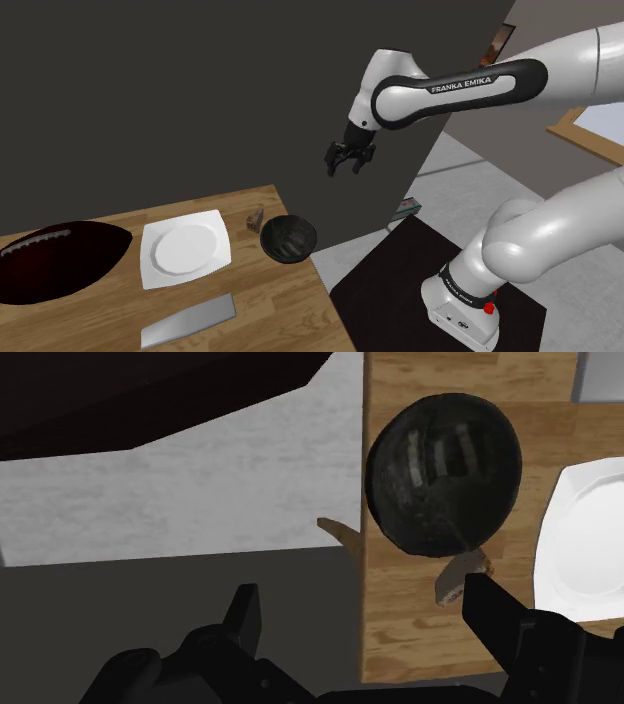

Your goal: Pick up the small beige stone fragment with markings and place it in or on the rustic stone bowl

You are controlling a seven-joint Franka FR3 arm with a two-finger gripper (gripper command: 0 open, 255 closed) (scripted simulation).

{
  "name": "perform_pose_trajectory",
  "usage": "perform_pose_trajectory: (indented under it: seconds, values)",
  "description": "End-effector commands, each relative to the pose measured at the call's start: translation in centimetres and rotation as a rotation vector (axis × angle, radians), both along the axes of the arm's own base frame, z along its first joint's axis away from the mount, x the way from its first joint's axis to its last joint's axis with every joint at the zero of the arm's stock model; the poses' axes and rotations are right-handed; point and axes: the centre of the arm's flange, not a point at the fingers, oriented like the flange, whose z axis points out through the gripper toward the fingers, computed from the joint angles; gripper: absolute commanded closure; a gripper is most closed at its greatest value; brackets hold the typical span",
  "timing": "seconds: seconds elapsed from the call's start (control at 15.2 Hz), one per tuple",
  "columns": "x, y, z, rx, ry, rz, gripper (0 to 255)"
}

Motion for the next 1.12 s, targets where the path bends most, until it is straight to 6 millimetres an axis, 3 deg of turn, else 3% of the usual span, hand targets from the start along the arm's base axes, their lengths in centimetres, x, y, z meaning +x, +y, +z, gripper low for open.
perform_pose_trajectory:
  seconds: [0.0,1.06]
  values:
    - [1.5,1.4,-1.8,0.01,0.005,-0.034,0]
    - [13.0,10.9,-16.2,0.084,0.051,-0.285,0]
